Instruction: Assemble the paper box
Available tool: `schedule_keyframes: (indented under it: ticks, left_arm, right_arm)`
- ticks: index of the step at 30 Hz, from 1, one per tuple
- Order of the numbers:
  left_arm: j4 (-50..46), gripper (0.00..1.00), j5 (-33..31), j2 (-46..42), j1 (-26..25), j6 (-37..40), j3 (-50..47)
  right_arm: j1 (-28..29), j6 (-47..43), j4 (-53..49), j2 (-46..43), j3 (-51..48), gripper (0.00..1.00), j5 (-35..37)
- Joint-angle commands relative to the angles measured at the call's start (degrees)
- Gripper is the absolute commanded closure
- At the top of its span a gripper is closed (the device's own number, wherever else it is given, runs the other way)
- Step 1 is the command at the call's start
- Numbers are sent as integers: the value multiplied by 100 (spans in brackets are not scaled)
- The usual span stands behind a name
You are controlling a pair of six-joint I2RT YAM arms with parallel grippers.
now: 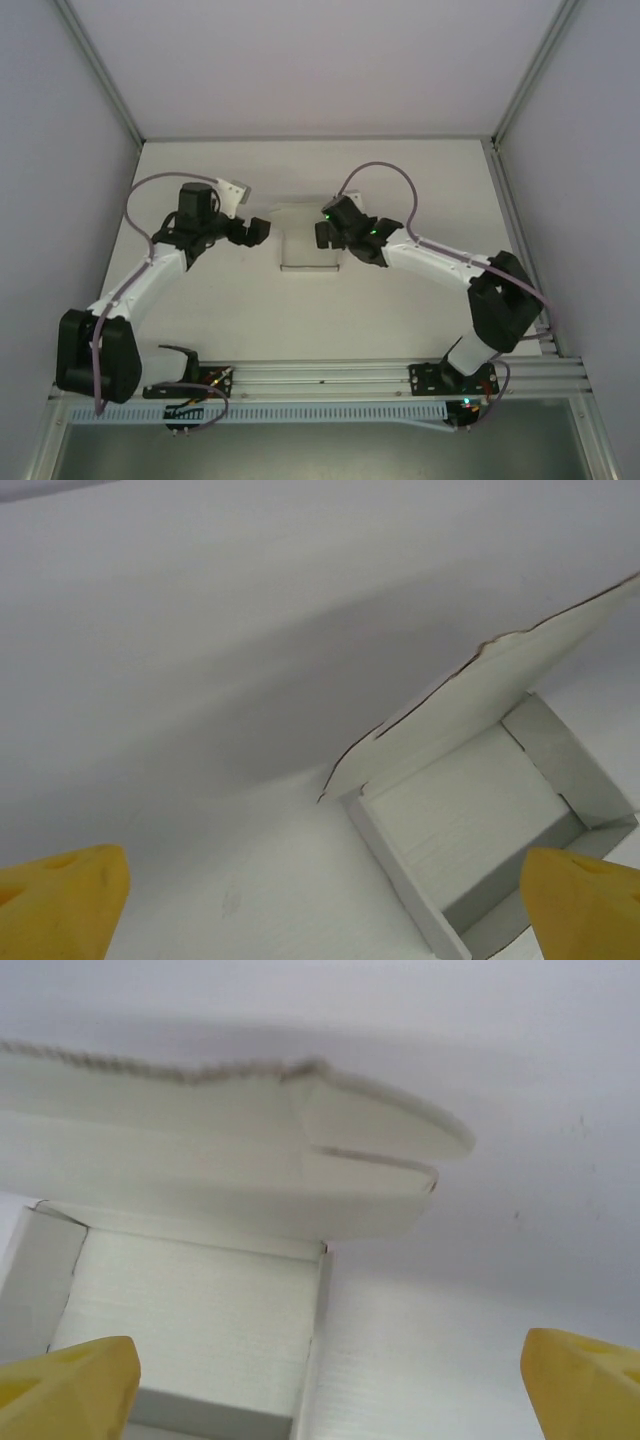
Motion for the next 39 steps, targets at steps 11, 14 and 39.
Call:
schedule_keyframes:
  ticks: [11,14,39]
  left_arm:
    - [-1483,20,939,1580,-38,2099,1586]
    - [-1729,26,954,1934,-55,2170,1901]
    - [-2285,66,768,2403,-431,2517,2420]
  right_arm:
    - [-1459,-3580,17,526,825,12,-3367]
    - [-1520,-3741,-227,729,1049,19,-3485]
    - [-1537,-3815,-543,907,1077,71,-2818]
